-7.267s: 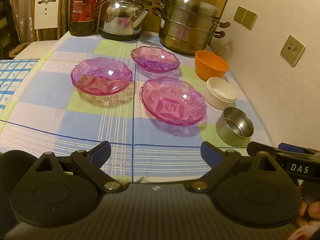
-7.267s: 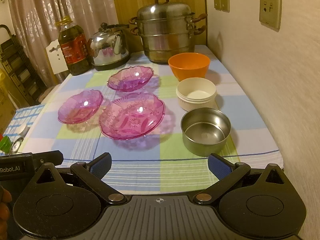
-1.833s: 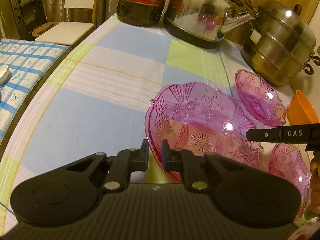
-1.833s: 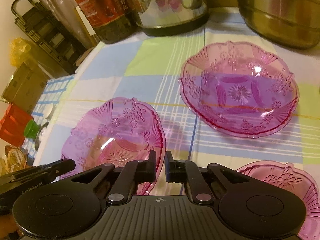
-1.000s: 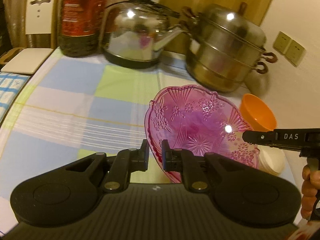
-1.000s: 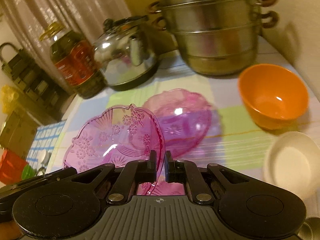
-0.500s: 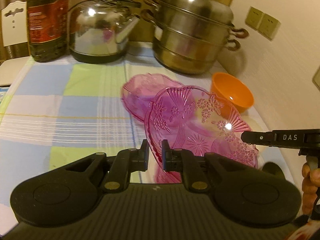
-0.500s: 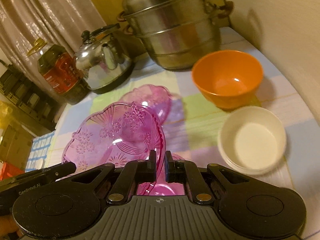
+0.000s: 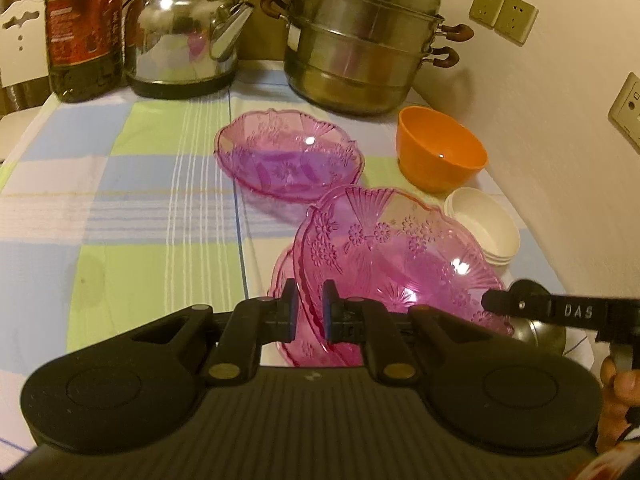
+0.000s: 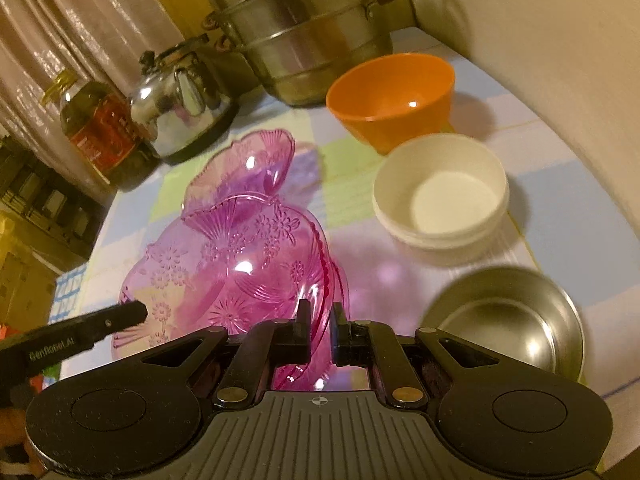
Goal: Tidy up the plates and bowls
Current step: 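Lower the held pink dish onto the other pink dish with both grippers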
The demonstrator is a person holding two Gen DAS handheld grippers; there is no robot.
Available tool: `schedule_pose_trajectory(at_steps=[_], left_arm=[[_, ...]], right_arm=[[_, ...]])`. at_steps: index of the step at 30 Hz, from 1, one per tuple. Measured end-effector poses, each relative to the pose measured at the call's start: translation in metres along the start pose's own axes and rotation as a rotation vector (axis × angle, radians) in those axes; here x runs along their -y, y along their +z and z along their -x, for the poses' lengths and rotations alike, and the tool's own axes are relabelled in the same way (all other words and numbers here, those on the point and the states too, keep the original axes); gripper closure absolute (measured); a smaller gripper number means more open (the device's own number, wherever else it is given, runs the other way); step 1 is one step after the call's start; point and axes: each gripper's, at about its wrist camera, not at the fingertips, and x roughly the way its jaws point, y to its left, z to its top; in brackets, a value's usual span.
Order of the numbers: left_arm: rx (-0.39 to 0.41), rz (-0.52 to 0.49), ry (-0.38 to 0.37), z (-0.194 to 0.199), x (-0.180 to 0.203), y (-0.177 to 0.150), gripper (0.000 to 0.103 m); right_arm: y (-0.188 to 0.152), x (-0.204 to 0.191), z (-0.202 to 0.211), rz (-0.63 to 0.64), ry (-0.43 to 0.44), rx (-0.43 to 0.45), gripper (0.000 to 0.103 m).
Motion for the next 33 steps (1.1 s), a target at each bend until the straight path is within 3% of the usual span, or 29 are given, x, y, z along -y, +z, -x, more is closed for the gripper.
schedule_pose_trajectory(at_steps=[22, 33], left_arm=[[-0.011, 0.067, 0.025, 0.039, 0.001, -0.063, 0.092], [-0.008, 0.062, 0.018, 0.050, 0.009, -0.073, 0.092]], right_arm=[[-0.053, -0.014, 0.034, 0.097, -0.028, 0.006, 0.094], [-0.064, -0.011, 0.048, 0.098, -0.034, 0.008, 0.094]])
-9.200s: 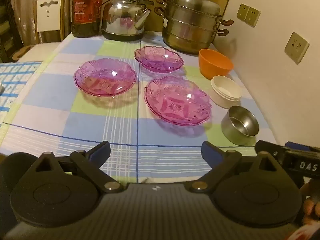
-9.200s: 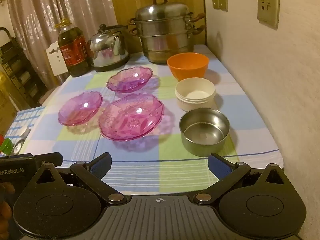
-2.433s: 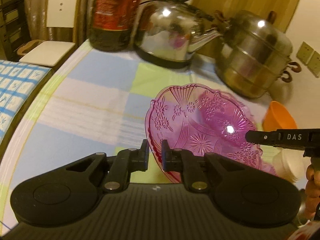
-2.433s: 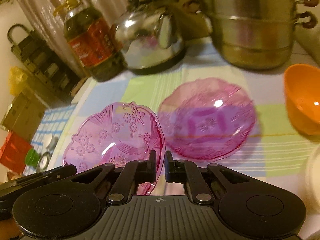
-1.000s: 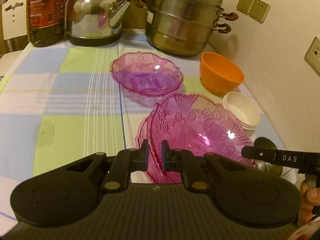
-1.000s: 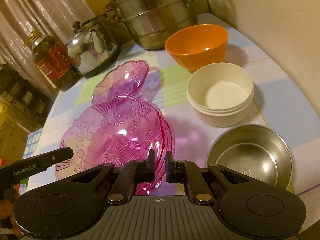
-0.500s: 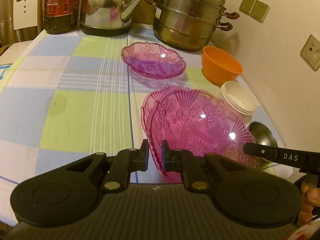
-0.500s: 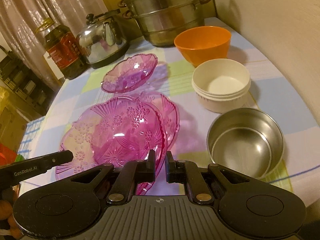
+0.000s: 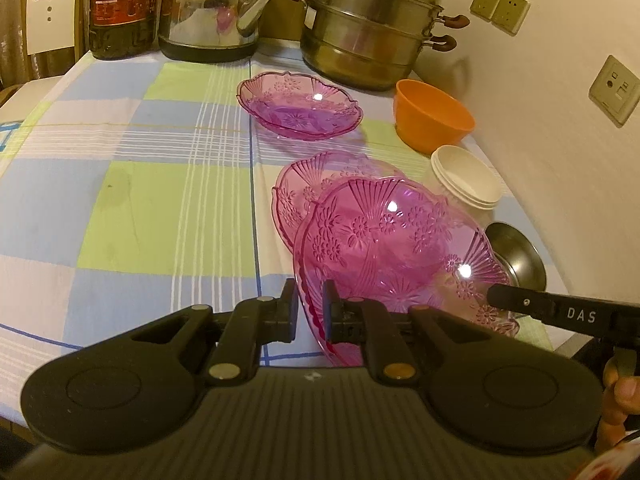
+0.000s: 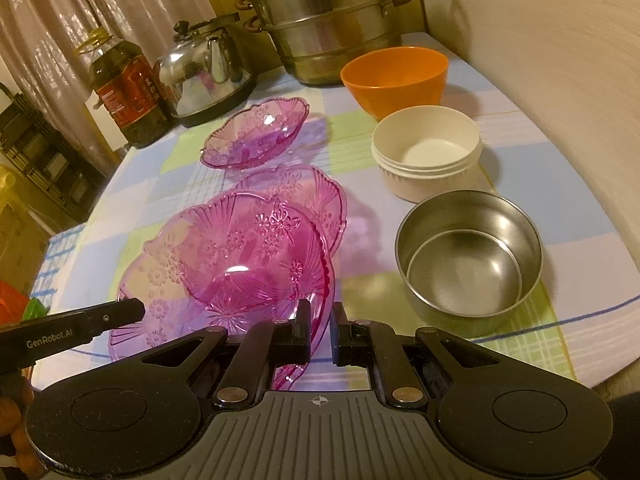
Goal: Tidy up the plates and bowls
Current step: 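Lower the held pink dish onto the other pink dish with both grippers, then open both grippers and withdraw from the stacked dishes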
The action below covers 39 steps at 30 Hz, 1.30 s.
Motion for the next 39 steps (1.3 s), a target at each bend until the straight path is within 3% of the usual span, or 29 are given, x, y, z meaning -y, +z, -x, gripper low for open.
schedule_pose_trajectory(at_steps=[12, 24, 39], left_arm=[[0.022, -0.007, 0.007, -0.005, -0.003, 0.012, 0.092], [-0.004, -0.016, 0.010, -0.059, -0.013, 0.045, 0.092], [-0.010, -0.055, 0.017, -0.082, -0.013, 0.052, 0.092]], right_arm=[[0.014, -0.006, -0.009, 0.011, 0.001, 0.034, 0.094], [0.053, -0.002, -0.058, 0.042, -0.033, 0.035, 0.094], [0.056, 0.004, -0.081, 0.057, -0.050, 0.033, 0.094]])
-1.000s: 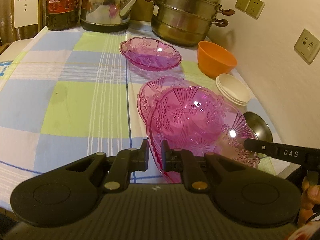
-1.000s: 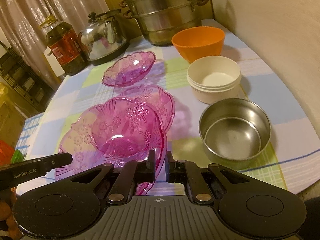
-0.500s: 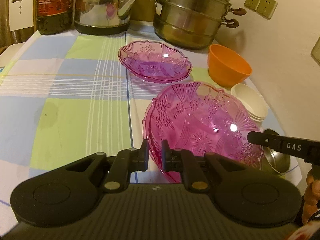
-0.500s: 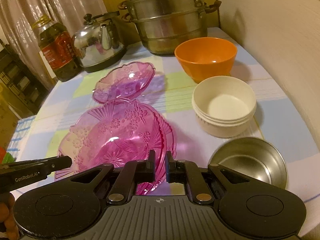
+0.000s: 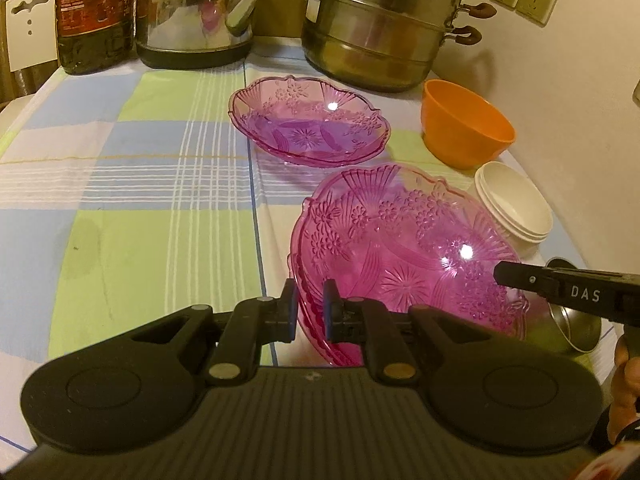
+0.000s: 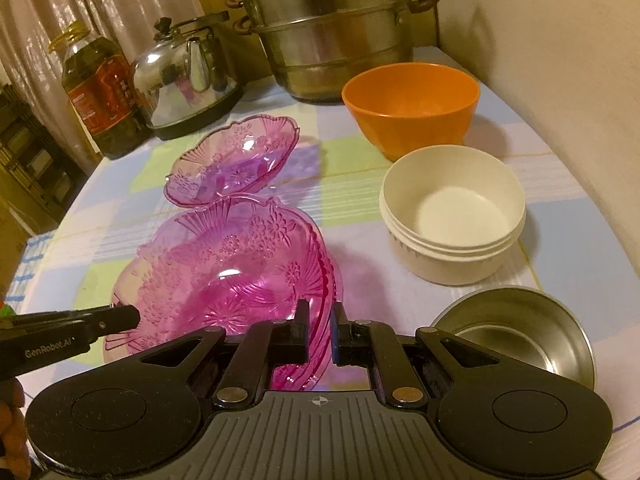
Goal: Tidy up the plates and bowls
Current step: 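Open both grippers and withdraw from the stacked dishes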
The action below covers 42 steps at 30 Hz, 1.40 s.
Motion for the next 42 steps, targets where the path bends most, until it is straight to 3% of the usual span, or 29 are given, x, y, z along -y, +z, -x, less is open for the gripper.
schedule_pose_trajectory(at_steps=[10, 11, 12, 13, 15, 42], left_arm=[[0.007, -0.016, 0.006, 0.000, 0.002, 0.001, 0.091], [0.009, -0.017, 0.012, 0.000, 0.002, 0.001, 0.085], [0.010, -0.017, 0.014, -0.001, 0.001, 0.001, 0.079], [0.014, -0.014, 0.013, 0.000, 0.001, 0.001, 0.068], [0.030, 0.000, 0.010, 0.002, -0.001, 0.002, 0.065], [0.066, 0.065, -0.004, 0.019, -0.009, 0.008, 0.065]], right_arm=[[0.000, 0.000, -0.001, -0.003, -0.006, 0.010, 0.094], [0.001, 0.000, -0.001, 0.002, -0.009, 0.012, 0.093], [0.001, 0.000, -0.001, 0.003, -0.011, 0.019, 0.086], [0.001, 0.000, 0.000, -0.005, -0.011, 0.027, 0.067], [0.002, 0.003, 0.003, -0.034, 0.007, 0.046, 0.047], [0.003, -0.001, 0.013, -0.042, 0.018, 0.050, 0.047]])
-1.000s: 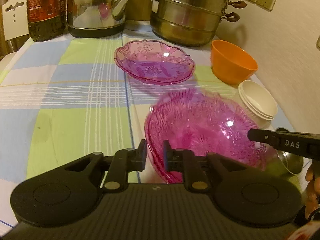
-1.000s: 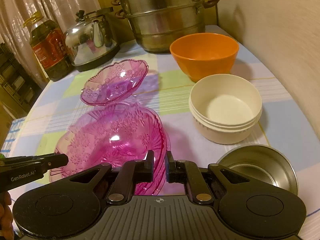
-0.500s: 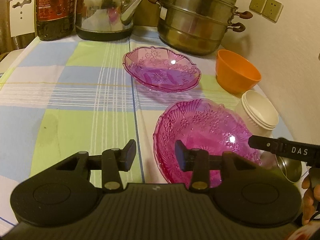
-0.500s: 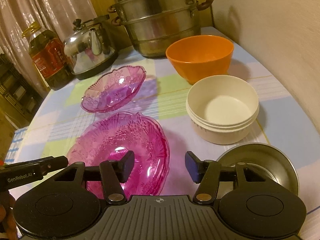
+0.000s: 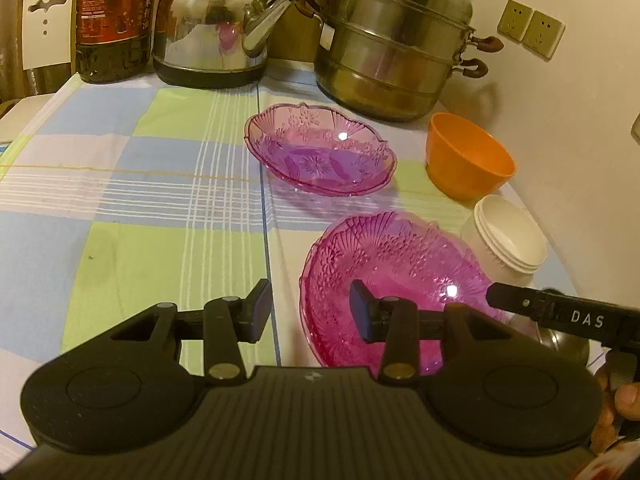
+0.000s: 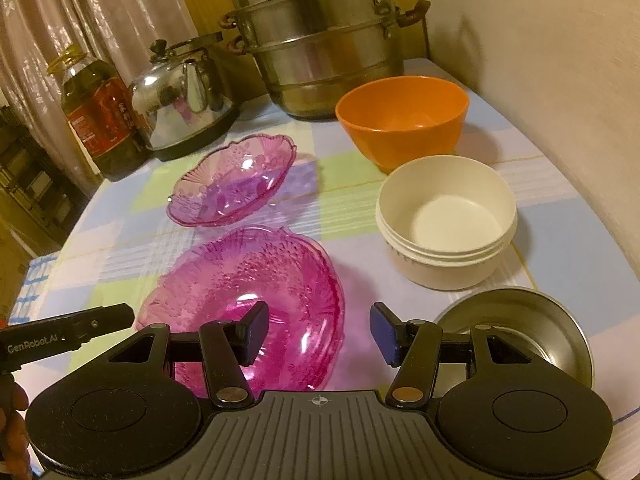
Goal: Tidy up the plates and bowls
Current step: 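Open both grippers and withdraw from the stacked dishes, then move both grippers to the last pink dish by the kettle and close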
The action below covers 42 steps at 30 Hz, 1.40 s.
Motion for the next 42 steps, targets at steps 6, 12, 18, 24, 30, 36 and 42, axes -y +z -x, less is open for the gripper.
schedule_pose_trajectory(at_steps=[6, 12, 18, 24, 30, 36, 42], left_arm=[[0.017, 0.020, -0.010, 0.003, -0.002, 0.013, 0.065], [0.017, 0.047, -0.002, -0.008, -0.014, 0.040, 0.065], [0.022, 0.090, 0.011, -0.029, -0.029, 0.072, 0.065], [0.012, 0.123, 0.016, -0.058, -0.040, 0.098, 0.065], [-0.001, 0.163, -0.003, -0.089, -0.052, 0.110, 0.065], [-0.005, 0.196, 0.005, -0.112, -0.060, 0.115, 0.066], [-0.026, 0.242, -0.014, -0.131, -0.069, 0.118, 0.067]], right_arm=[[0.012, -0.010, 0.001, 0.003, 0.039, 0.017, 0.047], [0.034, -0.021, -0.008, 0.005, 0.070, 0.032, 0.047], [0.071, -0.027, -0.033, -0.011, 0.087, 0.023, 0.047], [0.100, -0.027, -0.066, -0.057, 0.108, -0.007, 0.047], [0.117, -0.025, -0.100, -0.081, 0.116, -0.044, 0.047], [0.128, -0.017, -0.133, -0.112, 0.110, -0.084, 0.047], [0.131, -0.011, -0.156, -0.132, 0.093, -0.116, 0.047]])
